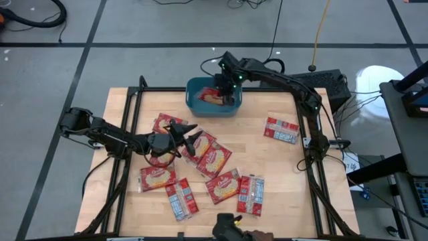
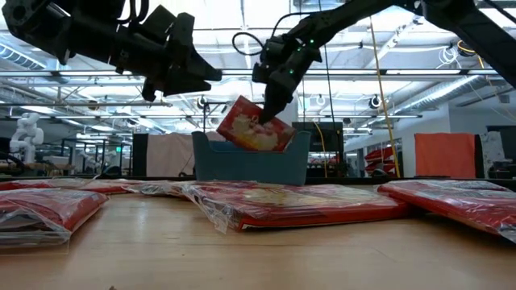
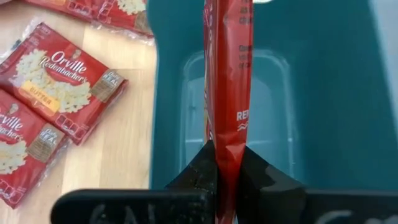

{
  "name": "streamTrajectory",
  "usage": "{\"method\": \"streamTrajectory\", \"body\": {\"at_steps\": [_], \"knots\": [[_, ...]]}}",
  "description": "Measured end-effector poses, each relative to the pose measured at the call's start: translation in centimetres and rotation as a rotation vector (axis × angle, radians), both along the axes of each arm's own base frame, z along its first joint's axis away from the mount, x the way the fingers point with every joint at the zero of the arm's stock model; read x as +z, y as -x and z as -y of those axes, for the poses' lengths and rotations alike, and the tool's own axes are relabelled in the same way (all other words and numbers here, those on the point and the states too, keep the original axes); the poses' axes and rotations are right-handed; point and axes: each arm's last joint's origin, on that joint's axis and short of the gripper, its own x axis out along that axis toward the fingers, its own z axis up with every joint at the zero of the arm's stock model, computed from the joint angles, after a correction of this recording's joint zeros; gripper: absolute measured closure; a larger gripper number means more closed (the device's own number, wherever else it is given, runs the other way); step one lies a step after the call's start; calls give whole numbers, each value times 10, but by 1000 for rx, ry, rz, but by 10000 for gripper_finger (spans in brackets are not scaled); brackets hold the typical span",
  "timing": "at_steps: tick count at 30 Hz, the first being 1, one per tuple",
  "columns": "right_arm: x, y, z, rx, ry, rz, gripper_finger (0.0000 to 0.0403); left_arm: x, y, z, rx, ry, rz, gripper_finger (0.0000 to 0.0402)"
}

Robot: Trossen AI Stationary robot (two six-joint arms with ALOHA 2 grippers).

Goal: Sort popcorn bags into baskets
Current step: Put the red popcorn bag into the blue bin

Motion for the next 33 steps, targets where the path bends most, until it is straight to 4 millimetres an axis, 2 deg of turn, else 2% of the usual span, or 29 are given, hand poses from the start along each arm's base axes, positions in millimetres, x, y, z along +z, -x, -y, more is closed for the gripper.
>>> {"method": "streamTrajectory", "body": {"at_steps": [8, 13, 21, 26, 33], "knots": [[-29, -2, 1, 46, -43, -118, 388, -1, 0, 1, -3, 2, -7, 215], [-30, -6, 0, 57, -10, -111, 370, -1, 0, 1, -3, 0, -12, 215], [-32, -15, -5, 69, 29, -60, 318, -1, 0, 1, -3, 0, -13, 215], [-39, -21, -6, 42, 136, -67, 290, -1, 0, 1, -4, 0, -14, 215], [-37, -25, -2, 4, 210, -39, 279, -3, 1, 1, -4, -1, -30, 215]]}}
